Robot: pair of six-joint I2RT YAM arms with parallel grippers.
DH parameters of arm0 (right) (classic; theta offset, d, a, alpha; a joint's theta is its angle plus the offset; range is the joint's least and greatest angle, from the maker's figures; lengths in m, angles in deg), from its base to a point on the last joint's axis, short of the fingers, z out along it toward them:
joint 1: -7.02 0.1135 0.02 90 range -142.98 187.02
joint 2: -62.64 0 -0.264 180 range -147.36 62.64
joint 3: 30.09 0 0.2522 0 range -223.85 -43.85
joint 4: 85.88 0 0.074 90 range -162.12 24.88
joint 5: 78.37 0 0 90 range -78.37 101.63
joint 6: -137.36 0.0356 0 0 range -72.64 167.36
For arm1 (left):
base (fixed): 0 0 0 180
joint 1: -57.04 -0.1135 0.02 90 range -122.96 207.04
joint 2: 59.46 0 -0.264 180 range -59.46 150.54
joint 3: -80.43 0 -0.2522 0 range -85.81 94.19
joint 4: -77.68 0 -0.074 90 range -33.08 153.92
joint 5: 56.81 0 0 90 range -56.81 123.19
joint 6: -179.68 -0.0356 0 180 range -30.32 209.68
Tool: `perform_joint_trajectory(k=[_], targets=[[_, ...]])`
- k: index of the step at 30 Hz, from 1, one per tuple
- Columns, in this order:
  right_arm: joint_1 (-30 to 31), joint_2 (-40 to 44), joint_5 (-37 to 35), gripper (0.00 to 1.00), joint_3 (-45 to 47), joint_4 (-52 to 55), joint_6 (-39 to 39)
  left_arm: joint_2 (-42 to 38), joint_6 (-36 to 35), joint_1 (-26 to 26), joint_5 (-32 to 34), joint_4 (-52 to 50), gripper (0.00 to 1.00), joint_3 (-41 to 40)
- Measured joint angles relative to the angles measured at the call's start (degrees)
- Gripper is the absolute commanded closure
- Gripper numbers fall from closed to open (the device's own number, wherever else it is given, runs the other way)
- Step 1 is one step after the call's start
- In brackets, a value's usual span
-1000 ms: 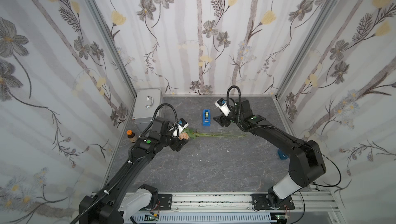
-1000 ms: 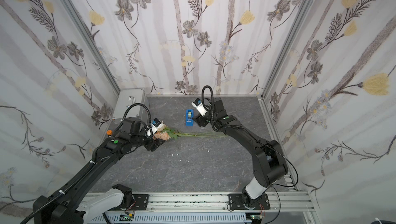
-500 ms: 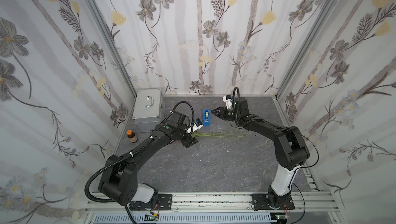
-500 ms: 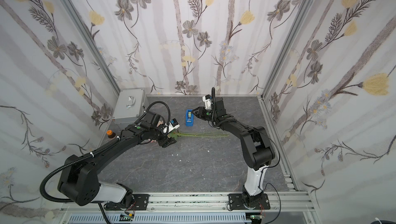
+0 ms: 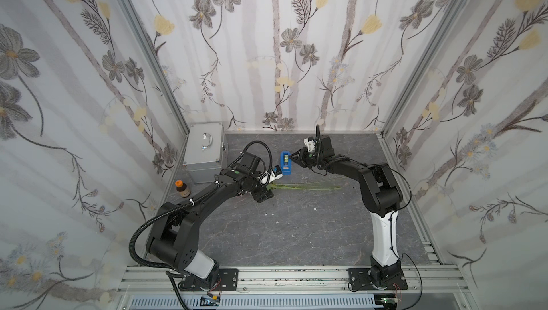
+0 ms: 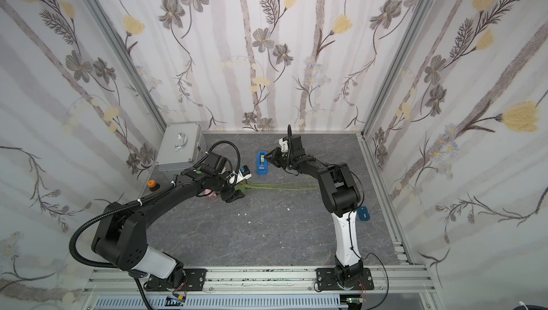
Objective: Wrap bouquets with tape
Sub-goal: Pull the tape from the tape cutter.
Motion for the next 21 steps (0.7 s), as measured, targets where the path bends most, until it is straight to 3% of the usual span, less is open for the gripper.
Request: perform_joint_trajectory(k=[8,21], targets=[[0.5,-4.0,2.1,0.80,-3.9,1.8,0.1,1.5,-0.2,0.0,0.0,0.0,0.29,0.7],[0.5,-6.8,3.4,0.78,-6.9,6.3,-1.0,3.1,-1.1,0.1,0.6,0.0,0.29,2.4]])
